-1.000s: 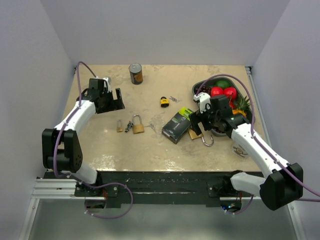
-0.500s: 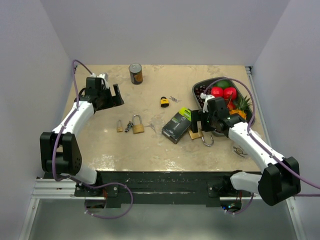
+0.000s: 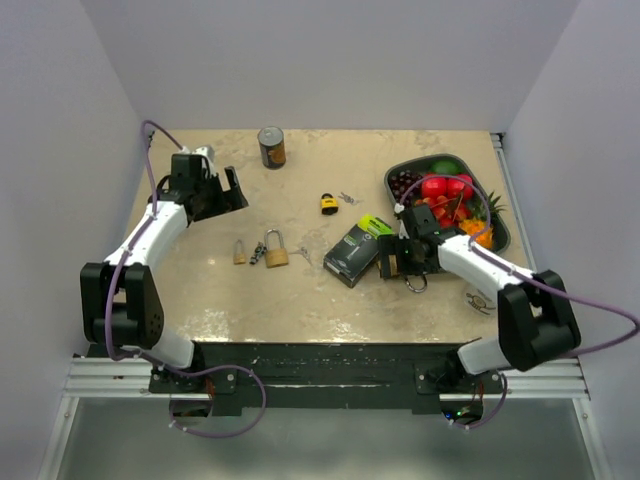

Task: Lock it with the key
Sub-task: Pick up the lock from the center of the board.

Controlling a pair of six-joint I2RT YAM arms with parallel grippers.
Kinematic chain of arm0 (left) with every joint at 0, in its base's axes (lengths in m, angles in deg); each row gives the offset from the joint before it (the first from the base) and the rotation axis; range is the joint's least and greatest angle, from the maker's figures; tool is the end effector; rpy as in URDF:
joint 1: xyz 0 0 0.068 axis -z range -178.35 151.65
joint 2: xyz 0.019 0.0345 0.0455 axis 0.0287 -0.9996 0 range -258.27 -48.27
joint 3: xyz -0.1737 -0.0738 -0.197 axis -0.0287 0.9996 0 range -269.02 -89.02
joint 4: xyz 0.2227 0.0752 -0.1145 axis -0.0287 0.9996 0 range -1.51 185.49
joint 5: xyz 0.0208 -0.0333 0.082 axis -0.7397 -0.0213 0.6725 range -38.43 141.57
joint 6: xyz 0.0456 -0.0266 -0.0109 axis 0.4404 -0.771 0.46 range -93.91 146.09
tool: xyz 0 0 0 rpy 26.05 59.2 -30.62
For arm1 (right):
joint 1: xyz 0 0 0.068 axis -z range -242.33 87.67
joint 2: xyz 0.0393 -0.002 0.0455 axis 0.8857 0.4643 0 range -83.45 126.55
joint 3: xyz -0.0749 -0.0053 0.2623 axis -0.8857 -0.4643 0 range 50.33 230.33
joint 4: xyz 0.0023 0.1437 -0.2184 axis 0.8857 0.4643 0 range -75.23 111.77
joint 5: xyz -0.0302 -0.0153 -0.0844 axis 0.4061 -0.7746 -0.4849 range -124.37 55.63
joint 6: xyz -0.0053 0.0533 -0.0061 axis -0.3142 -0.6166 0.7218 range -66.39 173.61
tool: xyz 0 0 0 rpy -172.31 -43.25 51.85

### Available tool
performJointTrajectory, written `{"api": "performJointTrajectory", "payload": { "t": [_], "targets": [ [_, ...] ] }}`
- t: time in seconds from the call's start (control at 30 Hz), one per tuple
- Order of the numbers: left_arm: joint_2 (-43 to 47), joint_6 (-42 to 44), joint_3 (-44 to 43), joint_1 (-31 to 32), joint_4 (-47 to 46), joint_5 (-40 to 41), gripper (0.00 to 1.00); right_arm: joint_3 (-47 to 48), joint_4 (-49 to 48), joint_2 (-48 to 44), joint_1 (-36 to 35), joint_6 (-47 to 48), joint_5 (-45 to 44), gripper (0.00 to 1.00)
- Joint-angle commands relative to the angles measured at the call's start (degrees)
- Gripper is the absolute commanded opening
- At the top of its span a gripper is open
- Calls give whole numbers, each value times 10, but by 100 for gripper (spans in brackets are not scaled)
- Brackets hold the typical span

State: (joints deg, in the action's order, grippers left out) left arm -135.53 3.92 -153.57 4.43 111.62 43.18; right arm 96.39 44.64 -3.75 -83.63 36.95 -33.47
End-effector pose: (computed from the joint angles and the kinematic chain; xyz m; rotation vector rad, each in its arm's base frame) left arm 0.3320 -0.0213 0.2596 -0.3326 2.3702 -0.3808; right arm 0.2411 0.0945 0.1894 -0.1141 2.6980 0.2269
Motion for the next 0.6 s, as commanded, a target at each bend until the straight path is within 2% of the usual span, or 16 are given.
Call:
{"api": "performJointTrajectory", "payload": {
  "t": [0.0,0.13,0.57],
  "targets": [
    [-9,-16,-34,-8,-27,-8,99,61,-34,65,0,15,-16,99],
    [-12,-11,-44,-14,-25,-8,99,68,-46,102,-8,24,-25,99],
    [-27,-8,-58,-28,-20,-10,99,36,-79,118,-37,-8,-93,95]
  ]
}}
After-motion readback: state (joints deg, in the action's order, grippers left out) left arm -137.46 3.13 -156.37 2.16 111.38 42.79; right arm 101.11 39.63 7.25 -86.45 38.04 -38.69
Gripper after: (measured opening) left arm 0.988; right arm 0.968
